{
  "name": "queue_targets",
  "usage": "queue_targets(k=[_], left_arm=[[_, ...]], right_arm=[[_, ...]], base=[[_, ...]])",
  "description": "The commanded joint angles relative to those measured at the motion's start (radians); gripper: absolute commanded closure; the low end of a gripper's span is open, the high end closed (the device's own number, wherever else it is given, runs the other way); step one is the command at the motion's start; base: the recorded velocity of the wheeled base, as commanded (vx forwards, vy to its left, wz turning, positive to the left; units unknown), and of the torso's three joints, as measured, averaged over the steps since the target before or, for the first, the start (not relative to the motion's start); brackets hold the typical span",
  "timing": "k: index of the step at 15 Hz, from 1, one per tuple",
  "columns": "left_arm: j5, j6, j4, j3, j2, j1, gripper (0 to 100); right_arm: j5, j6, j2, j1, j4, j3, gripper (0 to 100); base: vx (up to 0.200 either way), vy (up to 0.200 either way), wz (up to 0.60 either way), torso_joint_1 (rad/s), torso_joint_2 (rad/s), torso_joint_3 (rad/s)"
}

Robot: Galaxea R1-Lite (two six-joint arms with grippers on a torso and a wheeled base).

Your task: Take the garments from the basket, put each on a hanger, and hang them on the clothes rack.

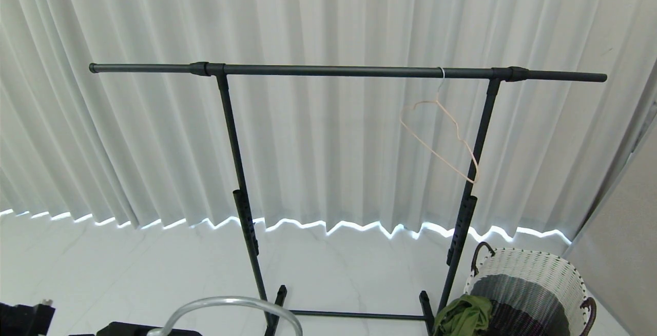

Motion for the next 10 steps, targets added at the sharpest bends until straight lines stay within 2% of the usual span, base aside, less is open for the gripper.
queue_targets(k=[1,5,7,8,10], left_arm=[[-0.002,-0.034,0.001,0.004,0.007,0.000,0],[0.000,-0.135,-0.079,0.010,0.007,0.001,0],[0.000,-0.132,-0.087,0.033,0.001,0.000,0],[0.000,-0.130,-0.088,0.049,-0.002,0.000,100],[0.000,-0.130,-0.104,0.058,0.000,0.000,100]], right_arm=[[-0.002,0.000,0.023,0.001,-0.010,-0.015,100],[-0.003,0.000,0.036,0.001,-0.013,-0.047,100],[-0.003,0.000,0.037,0.001,-0.013,-0.051,100],[-0.003,0.002,0.036,0.000,-0.013,-0.058,100],[-0.005,0.008,0.036,0.000,-0.015,-0.076,100]], base=[[0.000,0.000,0.00,0.000,0.00,0.000],[0.000,0.000,0.00,0.000,0.00,0.000],[0.000,0.000,0.00,0.000,0.00,0.000],[0.000,0.000,0.00,0.000,0.00,0.000],[0.000,0.000,0.00,0.000,0.00,0.000]])
